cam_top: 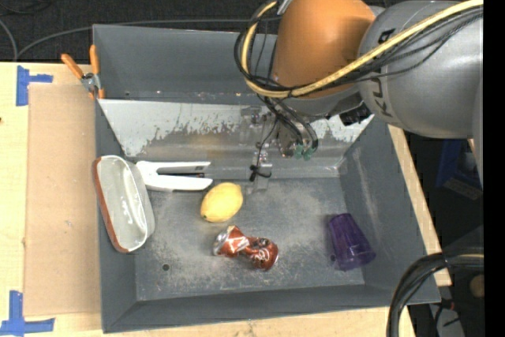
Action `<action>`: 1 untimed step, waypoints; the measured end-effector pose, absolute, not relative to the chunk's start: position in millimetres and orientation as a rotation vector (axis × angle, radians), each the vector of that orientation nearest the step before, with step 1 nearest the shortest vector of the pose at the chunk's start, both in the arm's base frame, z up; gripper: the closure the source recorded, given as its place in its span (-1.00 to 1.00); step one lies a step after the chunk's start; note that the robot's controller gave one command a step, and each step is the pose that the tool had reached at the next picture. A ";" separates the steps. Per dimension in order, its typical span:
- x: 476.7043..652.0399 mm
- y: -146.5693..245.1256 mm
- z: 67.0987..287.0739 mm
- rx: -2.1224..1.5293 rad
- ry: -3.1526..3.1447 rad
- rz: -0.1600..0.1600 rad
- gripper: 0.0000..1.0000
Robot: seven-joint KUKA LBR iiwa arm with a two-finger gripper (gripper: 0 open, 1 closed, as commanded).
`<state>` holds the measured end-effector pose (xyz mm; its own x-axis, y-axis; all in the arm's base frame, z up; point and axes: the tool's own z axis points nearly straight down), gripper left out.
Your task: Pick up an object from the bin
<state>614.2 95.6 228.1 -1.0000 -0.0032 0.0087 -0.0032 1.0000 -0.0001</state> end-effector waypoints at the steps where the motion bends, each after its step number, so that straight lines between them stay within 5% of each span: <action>1: 615.6 94.7 233.0 0.000 -3.141 -0.001 -1.00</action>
Offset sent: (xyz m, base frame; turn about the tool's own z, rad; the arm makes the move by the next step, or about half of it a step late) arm -0.0297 0.0172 -0.1581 -0.2794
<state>615.6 94.7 233.0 -1.0000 0.0003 0.0009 0.0003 1.0000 0.0005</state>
